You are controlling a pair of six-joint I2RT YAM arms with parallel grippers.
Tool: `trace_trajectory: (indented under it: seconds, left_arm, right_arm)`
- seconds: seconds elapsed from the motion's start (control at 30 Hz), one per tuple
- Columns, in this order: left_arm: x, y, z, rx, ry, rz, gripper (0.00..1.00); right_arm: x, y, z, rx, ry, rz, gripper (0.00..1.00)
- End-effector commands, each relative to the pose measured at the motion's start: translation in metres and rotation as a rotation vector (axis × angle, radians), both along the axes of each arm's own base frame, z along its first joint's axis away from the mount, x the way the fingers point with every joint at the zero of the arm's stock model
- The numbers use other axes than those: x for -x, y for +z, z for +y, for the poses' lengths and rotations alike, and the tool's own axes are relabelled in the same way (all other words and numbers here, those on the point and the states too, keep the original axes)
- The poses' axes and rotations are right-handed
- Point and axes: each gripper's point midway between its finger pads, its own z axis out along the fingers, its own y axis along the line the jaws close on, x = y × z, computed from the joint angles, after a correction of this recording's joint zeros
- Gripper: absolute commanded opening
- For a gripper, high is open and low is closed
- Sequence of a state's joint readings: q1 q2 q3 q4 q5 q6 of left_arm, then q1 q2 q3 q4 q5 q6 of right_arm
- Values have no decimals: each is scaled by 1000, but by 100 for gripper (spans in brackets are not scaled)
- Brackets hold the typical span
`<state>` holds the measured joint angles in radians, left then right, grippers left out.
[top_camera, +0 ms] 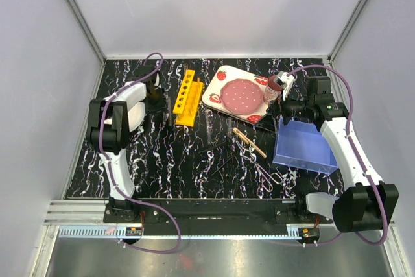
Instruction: Organize the chemistry lab equipment
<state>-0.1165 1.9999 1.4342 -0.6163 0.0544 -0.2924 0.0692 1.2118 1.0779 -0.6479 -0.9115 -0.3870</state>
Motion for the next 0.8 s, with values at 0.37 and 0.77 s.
trace_trajectory:
  seconds: [0.37, 0.77]
  left_arm:
    - [2, -11, 15, -130, -2, 26, 33]
    - [2, 25, 26, -181, 3, -93, 13]
  right_arm:
    - [3, 15, 1, -36, 13, -48, 100]
    - [6, 17, 3, -53, 27, -46, 100]
